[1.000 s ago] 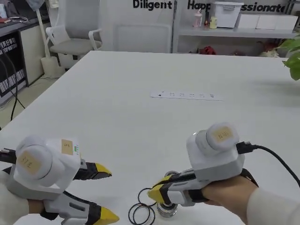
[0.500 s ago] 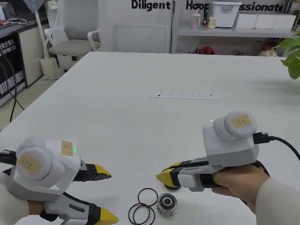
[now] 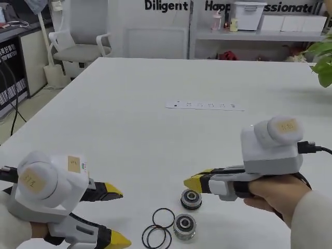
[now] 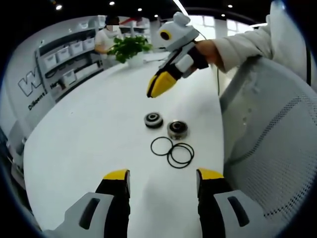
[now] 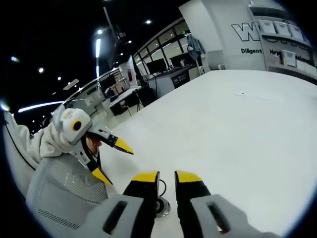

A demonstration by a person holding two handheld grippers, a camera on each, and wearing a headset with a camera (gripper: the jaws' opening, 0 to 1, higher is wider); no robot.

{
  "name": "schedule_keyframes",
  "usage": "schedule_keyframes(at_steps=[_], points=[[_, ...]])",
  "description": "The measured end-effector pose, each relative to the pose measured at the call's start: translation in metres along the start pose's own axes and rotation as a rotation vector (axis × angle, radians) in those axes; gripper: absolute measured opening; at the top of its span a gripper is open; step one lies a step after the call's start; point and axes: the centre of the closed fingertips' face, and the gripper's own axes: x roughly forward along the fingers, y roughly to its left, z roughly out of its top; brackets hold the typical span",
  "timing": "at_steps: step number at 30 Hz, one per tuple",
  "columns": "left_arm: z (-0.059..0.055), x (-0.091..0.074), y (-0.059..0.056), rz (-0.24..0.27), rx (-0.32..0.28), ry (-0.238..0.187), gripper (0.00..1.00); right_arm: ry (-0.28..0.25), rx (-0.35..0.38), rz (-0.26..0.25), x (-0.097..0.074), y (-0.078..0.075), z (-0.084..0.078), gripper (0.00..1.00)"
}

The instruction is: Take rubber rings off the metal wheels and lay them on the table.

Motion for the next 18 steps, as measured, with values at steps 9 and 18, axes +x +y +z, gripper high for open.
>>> schedule_keyframes(at_steps=[9,18], points=[[0.000,-0.001,0.004,0.014,-0.023,-0.007,0.56,-0.016,0.002,-0.007,-0.005,-0.006,0.000,0.22],[0.008,-0.005,0.011,0.043,-0.080,-0.053,0.61,0.005,-0.046,0.029,-0.001,0.000,-0.005,0.40]])
